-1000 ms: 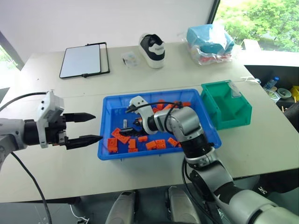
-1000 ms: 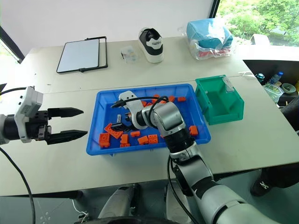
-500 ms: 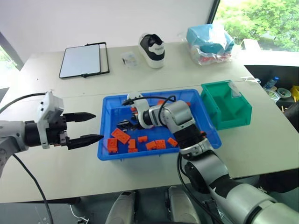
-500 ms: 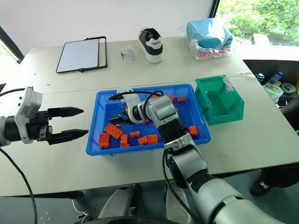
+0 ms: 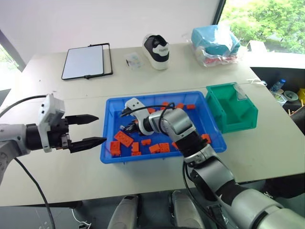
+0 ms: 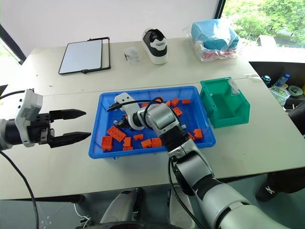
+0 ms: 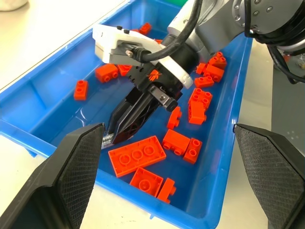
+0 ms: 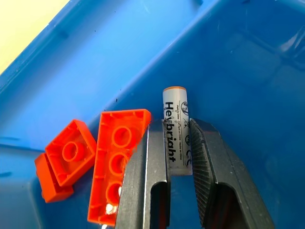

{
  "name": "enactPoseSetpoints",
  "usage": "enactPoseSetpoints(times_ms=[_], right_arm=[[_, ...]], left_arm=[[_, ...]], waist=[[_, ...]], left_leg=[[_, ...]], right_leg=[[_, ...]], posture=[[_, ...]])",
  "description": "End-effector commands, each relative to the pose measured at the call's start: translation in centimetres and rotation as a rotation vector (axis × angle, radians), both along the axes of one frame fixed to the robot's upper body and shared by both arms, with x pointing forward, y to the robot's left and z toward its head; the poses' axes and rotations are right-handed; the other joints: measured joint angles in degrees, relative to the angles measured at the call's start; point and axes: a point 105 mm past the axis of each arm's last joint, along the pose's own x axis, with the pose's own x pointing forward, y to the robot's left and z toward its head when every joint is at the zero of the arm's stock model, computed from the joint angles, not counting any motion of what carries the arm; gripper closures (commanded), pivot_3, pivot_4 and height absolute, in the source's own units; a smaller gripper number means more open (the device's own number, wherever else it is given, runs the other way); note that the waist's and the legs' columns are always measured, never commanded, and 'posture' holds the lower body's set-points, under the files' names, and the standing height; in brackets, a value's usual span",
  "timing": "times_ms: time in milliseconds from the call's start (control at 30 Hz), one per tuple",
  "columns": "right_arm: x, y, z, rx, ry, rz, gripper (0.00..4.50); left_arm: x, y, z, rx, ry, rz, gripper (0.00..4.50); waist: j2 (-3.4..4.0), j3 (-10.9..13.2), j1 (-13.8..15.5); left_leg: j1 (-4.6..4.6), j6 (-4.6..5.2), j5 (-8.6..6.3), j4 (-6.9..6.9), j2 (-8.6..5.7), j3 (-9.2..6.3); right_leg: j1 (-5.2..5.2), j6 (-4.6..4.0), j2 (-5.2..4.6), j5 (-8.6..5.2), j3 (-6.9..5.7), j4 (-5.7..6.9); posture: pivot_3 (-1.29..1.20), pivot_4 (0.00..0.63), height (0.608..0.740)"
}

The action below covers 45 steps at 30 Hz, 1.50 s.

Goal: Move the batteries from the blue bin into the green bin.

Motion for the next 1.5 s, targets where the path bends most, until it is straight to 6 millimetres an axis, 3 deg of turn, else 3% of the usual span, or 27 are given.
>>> enactPoseSetpoints(times_ms=[33,133,200,267,333,367,433,567,700,800,933,1033,1100,1233,1500], right_arm=[[0.5,-2.1,5.7,0.116,-0.139,-0.017,4.42],[0.6,-6.3,10.2,0.197,-0.223,-0.103,4.42],[1.0,-11.0,13.0,0.23,-0.303,-0.231,4.42],[1.1,-16.5,14.9,0.226,-0.365,-0.389,4.42],[0.9,-19.2,15.6,0.209,-0.395,-0.477,4.42],[0.8,-20.6,15.7,0.193,-0.405,-0.521,4.42],[0.0,-25.3,15.0,0.099,-0.42,-0.665,4.42],[-1.0,-29.0,12.1,0.001,-0.375,-0.779,4.42],[-1.0,-30.8,10.5,-0.102,-0.411,-0.847,2.4],[-0.8,-30.6,11.8,-0.114,-0.527,-0.811,0.91],[-1.3,-26.5,14.9,-0.034,-0.701,-0.546,0.91],[-1.8,-23.7,15.3,0.025,-0.708,-0.363,0.91],[-2.2,-22.2,14.4,0.023,-0.668,-0.254,0.91],[-3.7,-17.8,9.8,0.01,-0.438,0.015,0.91],[-4.2,-14.2,4.5,-0.044,-0.306,0.17,0.91]], left_arm=[[0.1,-0.3,0.6,-0.005,-0.039,-0.023,0.0],[0.2,-0.7,0.5,-0.019,-0.037,-0.041,0.0],[0.2,-1.1,0.4,-0.029,-0.034,-0.054,0.0],[0.3,-1.4,0.2,-0.034,-0.033,-0.061,0.0],[0.5,-1.4,0.1,-0.036,-0.033,-0.062,0.0],[0.6,-1.4,0.1,-0.036,-0.033,-0.063,0.0],[0.9,-1.6,0.0,-0.042,-0.035,-0.074,0.0],[1.8,-2.3,0.2,-0.055,-0.044,-0.108,0.0],[2.6,-2.7,0.5,-0.057,-0.054,-0.13,0.0],[2.8,-2.9,0.7,-0.06,-0.055,-0.139,0.0],[2.7,-3.0,0.7,-0.059,-0.051,-0.15,0.0],[2.6,-3.1,0.7,-0.056,-0.047,-0.154,0.0],[2.6,-3.1,0.6,-0.054,-0.046,-0.155,0.0],[2.4,-3.3,0.7,-0.056,-0.05,-0.154,0.0],[1.3,-3.4,0.7,-0.049,-0.043,-0.152,0.0]], waist=[[0.0,0.0,0.1],[-0.01,0.0,0.3],[0.0,0.0,0.4],[-0.01,0.0,0.8],[-0.02,0.0,1.3],[-0.02,0.0,1.2],[-0.04,0.0,1.4],[-0.05,0.1,1.7],[-0.04,0.1,1.2],[-0.02,0.1,1.4],[-0.08,0.2,1.4],[-0.14,0.2,1.3],[-0.19,0.2,1.5],[-0.27,0.3,1.6],[-0.29,0.3,1.6]], left_leg=[[-0.02,0.0,0.0,0.01,0.0,0.0],[-0.07,0.0,0.0,0.01,0.0,0.0],[-0.1,0.0,0.0,0.01,0.0,0.0],[-0.13,0.02,-0.01,0.01,0.0,0.01],[-0.18,0.05,-0.03,0.01,0.0,0.05],[-0.18,0.06,-0.04,0.01,0.0,0.09],[-0.17,0.1,-0.06,0.0,0.11,0.23],[-0.23,0.13,-0.07,0.06,0.14,0.32],[-0.3,0.16,-0.07,0.27,0.15,0.47],[-0.3,0.17,-0.08,0.31,0.15,0.49],[-0.3,0.18,-0.08,0.29,0.15,0.47],[-0.3,0.2,-0.09,0.3,0.2,0.46],[-0.3,0.2,-0.09,0.32,0.2,0.45],[-0.31,0.2,-0.1,0.35,0.19,0.44],[-0.36,0.19,-0.1,0.35,0.19,0.37]], right_leg=[[-0.01,0.0,-0.02,0.0,0.0,-0.01],[-0.02,0.01,-0.04,0.0,-0.01,-0.03],[-0.02,0.01,-0.06,0.0,-0.03,-0.06],[-0.03,0.0,-0.08,-0.01,-0.03,-0.1],[-0.04,-0.01,-0.09,-0.01,-0.05,-0.18],[-0.04,-0.07,-0.1,-0.05,-0.04,-0.19],[-0.07,-0.15,-0.08,-0.1,0.04,-0.2],[-0.03,-0.17,-0.08,-0.11,0.07,-0.27],[-0.04,-0.16,-0.06,-0.1,0.17,-0.28],[-0.05,-0.13,-0.05,-0.08,0.19,-0.27],[-0.04,0.0,-0.03,-0.02,0.18,-0.27],[-0.04,0.03,0.01,0.0,0.17,-0.27],[-0.03,0.02,0.01,-0.01,0.17,-0.28],[0.0,0.0,-0.01,-0.02,0.17,-0.33],[-0.02,-0.06,-0.03,-0.05,0.18,-0.36]], posture=[[0.0,0.15,0.731],[0.0,0.15,0.731],[0.0,0.15,0.731],[0.0,0.15,0.731],[0.0,0.15,0.731],[0.0,0.15,0.731],[0.0,0.15,0.731],[0.0,0.15,0.731],[0.0,0.15,0.731],[0.0,0.15,0.731],[0.0,0.15,0.731],[0.0,0.15,0.731],[0.0,0.15,0.731],[0.0,0.15,0.731],[0.0,0.15,0.731]])
